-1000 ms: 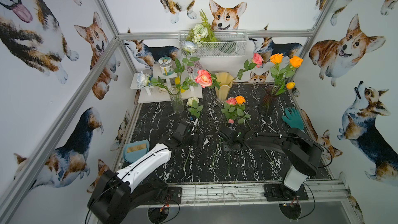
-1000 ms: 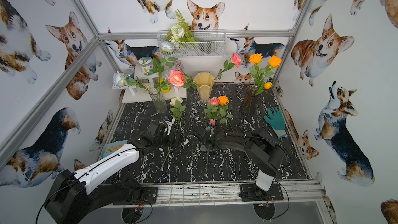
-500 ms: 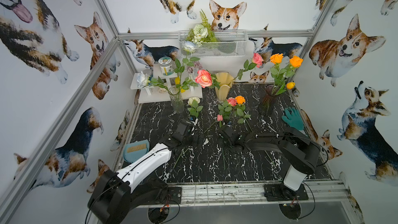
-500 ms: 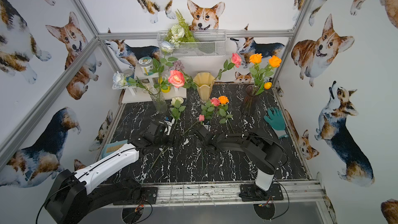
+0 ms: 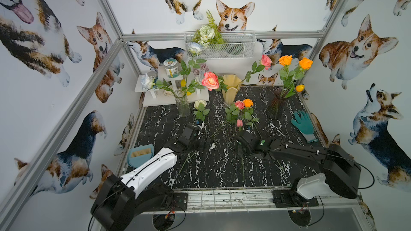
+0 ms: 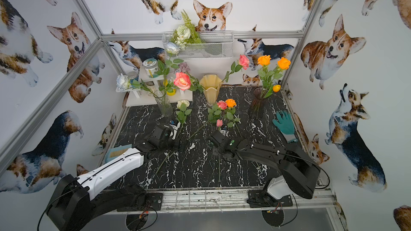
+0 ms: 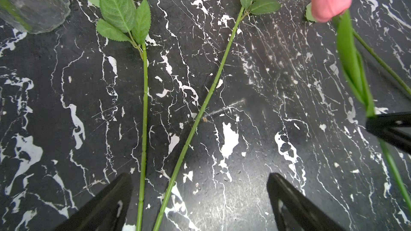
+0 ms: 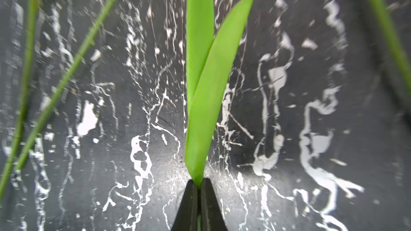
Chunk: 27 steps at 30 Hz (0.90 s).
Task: Arrange the flowers in different vases according to their variety
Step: Pick up the flower at the center of the board.
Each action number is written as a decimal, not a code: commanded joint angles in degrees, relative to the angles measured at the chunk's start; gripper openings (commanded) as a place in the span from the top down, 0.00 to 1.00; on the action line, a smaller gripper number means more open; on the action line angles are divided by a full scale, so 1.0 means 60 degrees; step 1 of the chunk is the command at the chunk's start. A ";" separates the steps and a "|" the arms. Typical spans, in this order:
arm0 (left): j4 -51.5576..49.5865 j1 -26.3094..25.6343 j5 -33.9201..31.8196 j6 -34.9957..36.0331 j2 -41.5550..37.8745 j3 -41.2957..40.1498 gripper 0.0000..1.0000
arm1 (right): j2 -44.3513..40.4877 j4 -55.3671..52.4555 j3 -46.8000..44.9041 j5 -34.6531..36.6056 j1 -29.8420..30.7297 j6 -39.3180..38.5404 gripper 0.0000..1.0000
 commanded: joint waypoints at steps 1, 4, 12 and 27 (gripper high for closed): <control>0.0028 0.0011 0.0013 -0.0012 0.0045 0.0093 0.00 | -0.0760 -0.0641 0.0155 0.0970 -0.0005 -0.0011 1.00; 0.0058 0.0011 0.0048 -0.0012 0.0060 0.0093 0.00 | -0.1531 -0.0771 0.0342 0.1635 -0.0005 -0.0163 1.00; 0.0138 0.0015 0.0154 0.0002 0.0031 0.0064 0.00 | -0.2497 -0.0429 0.1417 0.3120 -0.0006 -0.1521 1.00; 0.0339 0.0040 0.0356 -0.0044 -0.0174 -0.0039 0.00 | -0.0969 0.3496 0.3959 0.3312 -0.1637 -0.6024 1.00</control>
